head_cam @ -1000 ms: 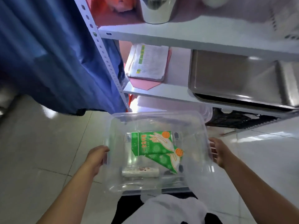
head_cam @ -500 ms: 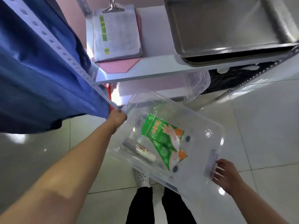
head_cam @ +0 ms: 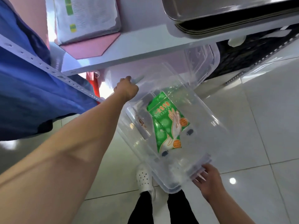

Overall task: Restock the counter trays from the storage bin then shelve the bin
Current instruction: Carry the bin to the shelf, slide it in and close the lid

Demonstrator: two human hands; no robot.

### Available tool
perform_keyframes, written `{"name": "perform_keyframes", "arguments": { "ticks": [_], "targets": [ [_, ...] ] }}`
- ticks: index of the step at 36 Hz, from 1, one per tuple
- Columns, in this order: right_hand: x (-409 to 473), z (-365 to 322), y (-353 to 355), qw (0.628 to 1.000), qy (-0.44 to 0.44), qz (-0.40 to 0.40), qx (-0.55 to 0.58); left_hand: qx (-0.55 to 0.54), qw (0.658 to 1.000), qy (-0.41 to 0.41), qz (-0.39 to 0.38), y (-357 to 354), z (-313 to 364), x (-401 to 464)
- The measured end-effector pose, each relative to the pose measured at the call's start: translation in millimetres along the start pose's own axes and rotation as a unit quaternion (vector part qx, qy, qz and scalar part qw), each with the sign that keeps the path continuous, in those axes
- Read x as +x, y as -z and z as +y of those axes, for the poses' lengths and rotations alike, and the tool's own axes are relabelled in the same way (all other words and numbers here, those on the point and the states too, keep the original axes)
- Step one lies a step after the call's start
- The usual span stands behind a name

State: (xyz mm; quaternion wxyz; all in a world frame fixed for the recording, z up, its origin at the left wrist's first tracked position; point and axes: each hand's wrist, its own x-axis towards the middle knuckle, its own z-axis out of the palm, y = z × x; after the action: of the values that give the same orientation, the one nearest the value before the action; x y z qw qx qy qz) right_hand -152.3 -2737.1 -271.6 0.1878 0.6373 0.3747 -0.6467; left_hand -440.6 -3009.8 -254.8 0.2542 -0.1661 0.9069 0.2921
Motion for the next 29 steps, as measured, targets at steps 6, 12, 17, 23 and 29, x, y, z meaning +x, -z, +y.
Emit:
{"name": "perform_keyframes", "arguments": {
  "ticks": [6,12,17,23,29],
  "targets": [
    [14,17,-7,0.999,-0.027,0.006,0.038,0.091,0.994,-0.061,0.013,-17,19,28],
    [4,33,-27,0.992,-0.057,0.013,0.109,0.199,0.972,-0.128,0.010,-32,14,22],
    [-13,44,-36,0.986,-0.067,0.001,0.152,-0.021,0.987,-0.081,0.140,-50,-45,-59],
    [-29,52,-75,0.986,-0.049,-0.002,0.158,-0.484,0.762,0.422,-0.080,-101,-111,-160],
    [-14,63,-84,0.988,0.007,-0.016,0.155,-0.535,0.716,0.437,-0.102,-153,-116,-170]
  ]
}}
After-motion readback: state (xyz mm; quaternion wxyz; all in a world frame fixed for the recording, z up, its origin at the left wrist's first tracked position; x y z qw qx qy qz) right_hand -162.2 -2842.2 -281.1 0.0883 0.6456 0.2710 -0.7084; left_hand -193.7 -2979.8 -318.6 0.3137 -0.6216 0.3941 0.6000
